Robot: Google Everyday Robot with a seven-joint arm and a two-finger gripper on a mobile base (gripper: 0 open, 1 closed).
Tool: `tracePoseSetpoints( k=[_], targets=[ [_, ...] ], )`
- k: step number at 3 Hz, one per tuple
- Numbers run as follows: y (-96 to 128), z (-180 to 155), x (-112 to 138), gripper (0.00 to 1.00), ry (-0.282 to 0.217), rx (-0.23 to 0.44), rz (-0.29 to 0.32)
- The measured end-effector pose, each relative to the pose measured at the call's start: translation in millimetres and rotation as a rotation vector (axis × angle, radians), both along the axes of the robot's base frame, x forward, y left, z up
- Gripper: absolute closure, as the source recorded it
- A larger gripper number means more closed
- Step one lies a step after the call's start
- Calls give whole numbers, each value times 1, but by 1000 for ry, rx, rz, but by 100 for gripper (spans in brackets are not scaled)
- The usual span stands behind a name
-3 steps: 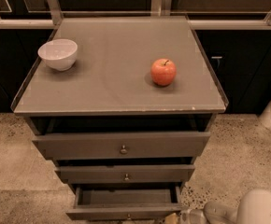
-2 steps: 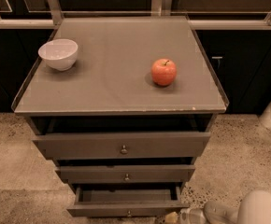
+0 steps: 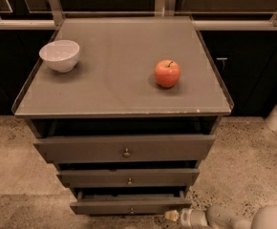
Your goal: Close bottom drawer
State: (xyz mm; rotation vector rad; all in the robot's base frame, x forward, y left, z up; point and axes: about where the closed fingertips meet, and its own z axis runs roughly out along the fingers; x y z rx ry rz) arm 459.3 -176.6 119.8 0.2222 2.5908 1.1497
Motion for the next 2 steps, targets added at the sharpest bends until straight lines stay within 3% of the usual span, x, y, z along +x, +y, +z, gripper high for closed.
tracePoseSetpoints(
  k=[1, 2],
  targets=[
    [16, 18, 25, 100, -112, 19, -11],
    [19, 22, 28, 100, -136, 21, -10]
  ],
)
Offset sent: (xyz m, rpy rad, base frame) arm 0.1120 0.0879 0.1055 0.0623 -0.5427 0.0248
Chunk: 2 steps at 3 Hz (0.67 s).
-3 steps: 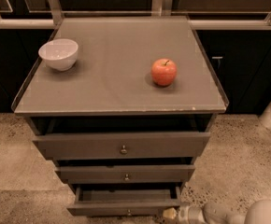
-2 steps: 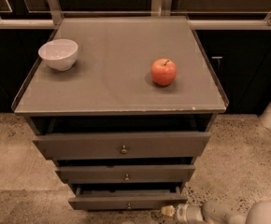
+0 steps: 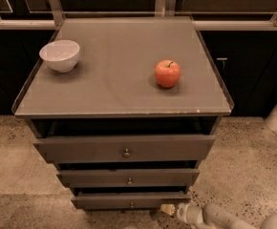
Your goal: Close bottom drawer
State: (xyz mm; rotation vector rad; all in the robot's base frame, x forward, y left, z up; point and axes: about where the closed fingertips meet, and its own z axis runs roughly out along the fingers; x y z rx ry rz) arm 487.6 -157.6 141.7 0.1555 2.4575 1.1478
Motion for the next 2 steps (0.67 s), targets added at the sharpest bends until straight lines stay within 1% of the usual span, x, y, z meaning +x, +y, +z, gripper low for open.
tracePoseSetpoints(
  k=[1, 2],
  targets=[
    [22, 21, 22, 100, -100, 22, 18],
    [21, 21, 20, 100, -100, 22, 18]
  ],
)
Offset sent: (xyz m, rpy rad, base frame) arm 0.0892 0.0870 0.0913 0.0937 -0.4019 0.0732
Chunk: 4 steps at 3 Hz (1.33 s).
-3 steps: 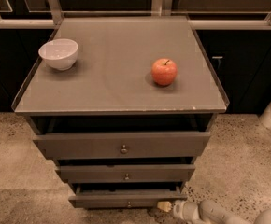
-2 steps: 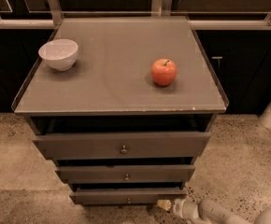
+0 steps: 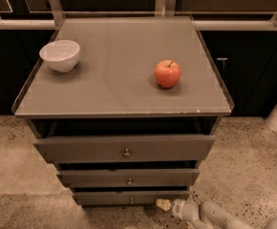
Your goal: Close bottom drawer
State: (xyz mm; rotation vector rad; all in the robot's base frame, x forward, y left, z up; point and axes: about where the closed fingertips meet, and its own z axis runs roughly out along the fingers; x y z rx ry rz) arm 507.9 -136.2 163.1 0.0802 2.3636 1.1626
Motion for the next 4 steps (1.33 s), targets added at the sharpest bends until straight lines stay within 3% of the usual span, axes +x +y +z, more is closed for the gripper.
tracePoseSetpoints(
  k=[1, 2, 3, 4],
  targets=[
    [21, 18, 19, 100, -76, 13, 27],
    [20, 18, 14, 100, -76, 13, 28],
    [4, 20, -11, 100, 36, 33, 47],
    [-59, 14, -54, 100, 192, -10, -21]
  ],
)
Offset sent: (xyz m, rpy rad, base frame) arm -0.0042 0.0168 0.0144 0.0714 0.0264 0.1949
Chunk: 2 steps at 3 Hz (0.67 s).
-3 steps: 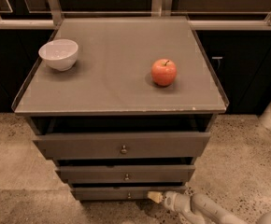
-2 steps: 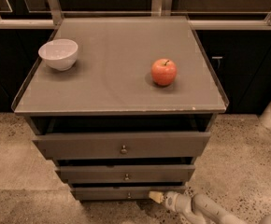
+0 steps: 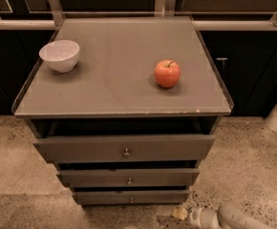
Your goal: Close bottom drawer
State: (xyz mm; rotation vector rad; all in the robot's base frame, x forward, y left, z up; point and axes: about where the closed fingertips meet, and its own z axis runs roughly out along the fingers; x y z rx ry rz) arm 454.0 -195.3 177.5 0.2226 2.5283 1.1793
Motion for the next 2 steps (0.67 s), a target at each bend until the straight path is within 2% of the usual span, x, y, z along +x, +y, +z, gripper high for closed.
tracePoseSetpoints(
  k=[1, 2],
  targets=[
    [-48, 4, -28, 82, 94, -57, -64],
    [-53, 4, -31, 57, 104, -64, -67]
  ],
)
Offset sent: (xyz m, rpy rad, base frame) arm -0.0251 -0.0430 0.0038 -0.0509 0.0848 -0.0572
